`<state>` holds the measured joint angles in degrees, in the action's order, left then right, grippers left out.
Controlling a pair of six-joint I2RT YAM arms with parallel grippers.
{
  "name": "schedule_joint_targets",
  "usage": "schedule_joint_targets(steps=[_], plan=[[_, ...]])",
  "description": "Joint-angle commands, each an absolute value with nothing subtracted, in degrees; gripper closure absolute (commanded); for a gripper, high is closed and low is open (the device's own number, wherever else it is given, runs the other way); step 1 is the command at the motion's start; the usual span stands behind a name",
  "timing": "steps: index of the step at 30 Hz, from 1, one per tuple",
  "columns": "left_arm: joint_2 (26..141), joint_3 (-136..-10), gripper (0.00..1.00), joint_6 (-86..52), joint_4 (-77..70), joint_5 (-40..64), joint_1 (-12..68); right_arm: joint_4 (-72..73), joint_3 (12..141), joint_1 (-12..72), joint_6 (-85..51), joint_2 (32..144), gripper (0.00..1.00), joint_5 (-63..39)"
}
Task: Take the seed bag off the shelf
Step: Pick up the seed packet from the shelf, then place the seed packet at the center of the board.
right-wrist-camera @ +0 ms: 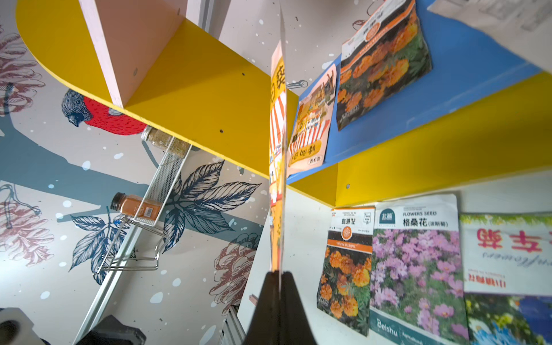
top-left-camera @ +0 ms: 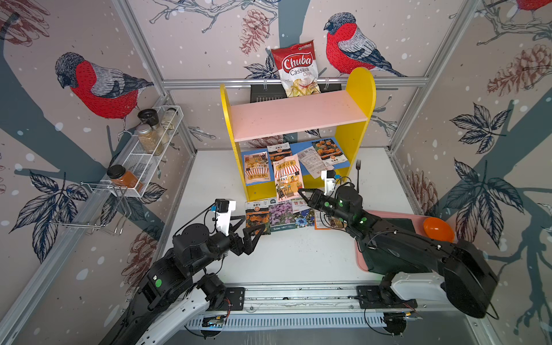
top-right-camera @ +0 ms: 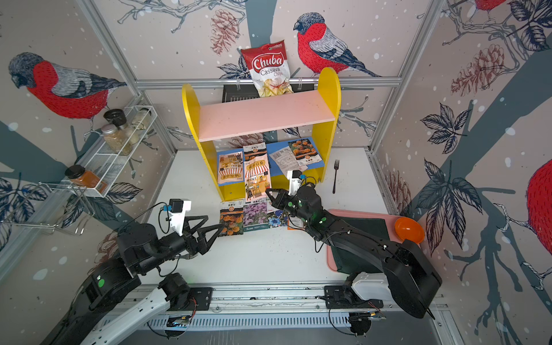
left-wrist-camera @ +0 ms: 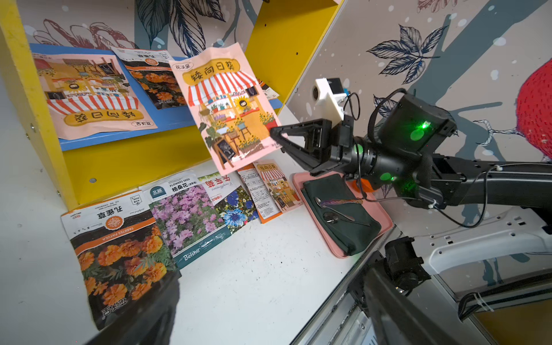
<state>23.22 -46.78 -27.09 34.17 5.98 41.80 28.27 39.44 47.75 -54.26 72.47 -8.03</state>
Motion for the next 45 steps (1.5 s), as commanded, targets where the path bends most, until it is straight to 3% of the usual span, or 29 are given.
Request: schedule_joint_targets(steps=[1, 8, 24, 31, 45], plan=[[22.95, -47.80, 0.04, -27.66, 35.68, 7.62, 41.66, 29.95, 37.00, 52.37, -54.77, 70.13, 1.00, 1.35], [22.00, -48.81, 0.04, -27.47, 37.37, 7.65, 41.66, 33.94, 33.50, 63.66, -59.49, 72.24, 1.00, 9.34], [21.23, -47.64, 0.04, -28.28, 36.19, 7.09, 41.66, 47.99, 34.40, 84.47, -72.83, 92.92, 1.00, 25.63], [20.32, -46.43, 0.04, -28.90, 35.78, 7.29, 41.66, 49.09, 35.16, 87.89, -74.32, 96.35, 1.00, 31.15], [19.59, -44.81, 0.04, -29.36, 34.63, 7.65, 41.66, 47.24, 38.12, 89.12, -77.23, 102.83, 1.00, 30.90]])
